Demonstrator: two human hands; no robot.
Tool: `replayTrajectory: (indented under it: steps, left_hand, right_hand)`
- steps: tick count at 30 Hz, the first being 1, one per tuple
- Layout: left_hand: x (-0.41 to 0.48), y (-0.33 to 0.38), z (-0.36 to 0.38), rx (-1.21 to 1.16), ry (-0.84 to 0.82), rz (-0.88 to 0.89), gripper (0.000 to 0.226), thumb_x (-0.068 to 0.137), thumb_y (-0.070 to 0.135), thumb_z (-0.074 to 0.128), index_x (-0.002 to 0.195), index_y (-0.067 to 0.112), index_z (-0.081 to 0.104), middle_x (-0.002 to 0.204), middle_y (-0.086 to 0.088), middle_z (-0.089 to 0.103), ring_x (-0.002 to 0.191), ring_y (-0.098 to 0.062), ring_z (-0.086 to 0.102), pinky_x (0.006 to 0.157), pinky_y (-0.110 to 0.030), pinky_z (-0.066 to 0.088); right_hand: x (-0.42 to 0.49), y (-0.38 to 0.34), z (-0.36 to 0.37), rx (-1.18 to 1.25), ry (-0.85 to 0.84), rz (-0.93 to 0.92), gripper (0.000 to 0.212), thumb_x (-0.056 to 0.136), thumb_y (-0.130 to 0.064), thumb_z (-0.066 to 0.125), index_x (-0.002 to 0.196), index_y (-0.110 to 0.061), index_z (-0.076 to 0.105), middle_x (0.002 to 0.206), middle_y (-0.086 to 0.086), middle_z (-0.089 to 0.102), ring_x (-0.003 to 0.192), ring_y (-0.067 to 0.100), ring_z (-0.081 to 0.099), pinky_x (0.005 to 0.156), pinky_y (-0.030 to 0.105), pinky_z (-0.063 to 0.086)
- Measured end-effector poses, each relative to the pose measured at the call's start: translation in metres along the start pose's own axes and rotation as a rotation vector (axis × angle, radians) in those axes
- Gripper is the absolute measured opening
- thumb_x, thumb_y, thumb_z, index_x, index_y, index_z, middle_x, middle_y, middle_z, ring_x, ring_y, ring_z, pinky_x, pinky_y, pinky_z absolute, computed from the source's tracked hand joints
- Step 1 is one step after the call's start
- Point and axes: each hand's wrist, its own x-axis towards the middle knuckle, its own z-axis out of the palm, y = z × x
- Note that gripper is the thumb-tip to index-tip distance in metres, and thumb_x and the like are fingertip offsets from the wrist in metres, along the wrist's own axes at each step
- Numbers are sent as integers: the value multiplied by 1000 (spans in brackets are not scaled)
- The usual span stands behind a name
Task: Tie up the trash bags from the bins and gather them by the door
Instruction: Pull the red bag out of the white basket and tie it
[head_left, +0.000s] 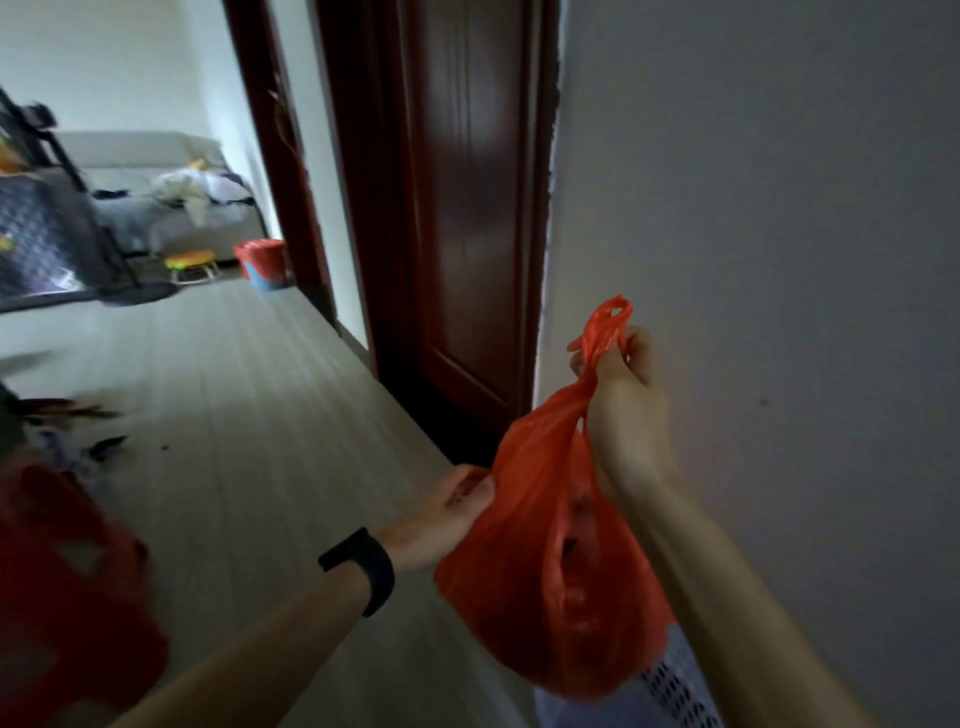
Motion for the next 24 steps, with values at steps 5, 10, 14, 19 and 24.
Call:
replayTrajectory:
  steps: [5, 10, 14, 19, 24]
  left_hand:
    - [-45, 24, -35, 127, 163, 258, 95, 65, 81, 64, 145, 56, 20, 148, 23, 35, 134, 8, 36, 107, -22, 33]
    - [-22, -24, -38, 317, 153, 157, 37, 82, 48, 67, 116, 52, 51, 107, 15, 68, 86, 8, 64, 81, -20, 51]
    - [-5, -96, -50, 261, 125, -66, 60, 83, 74, 40, 94, 21, 66, 79, -6, 72, 69, -26, 70, 71, -48, 58]
    - [11, -198, -51, 189, 102, -173, 55, 81, 68, 43, 103, 24, 66, 94, 3, 73, 83, -16, 70, 83, -45, 56]
    - [23, -264, -36, 182, 39, -248, 23, 95, 38, 47, 79, 25, 59, 84, -5, 68, 77, -24, 65, 78, -45, 54]
  right_hand:
    - [-14, 13, 43, 103, -106, 32, 19, 103, -22, 43, 87, -18, 54, 68, -7, 58, 50, 1, 49, 49, 17, 42]
    - [-27, 51, 83, 147, -146, 129, 23, 101, -24, 43, 80, -23, 52, 75, -8, 59, 65, 8, 52, 69, 30, 43]
    - [-43, 104, 101, 85, -170, 276, 21, 101, -26, 44, 85, -22, 56, 85, -4, 66, 77, 11, 60, 79, 35, 48]
    - [-64, 187, 113, -7, -168, 424, 20, 102, -19, 43, 91, -17, 60, 75, -3, 61, 65, 12, 52, 64, 30, 42]
    - [-82, 258, 119, -21, -109, 580, 23, 101, -6, 39, 89, -10, 58, 68, 0, 54, 54, 11, 42, 50, 26, 33]
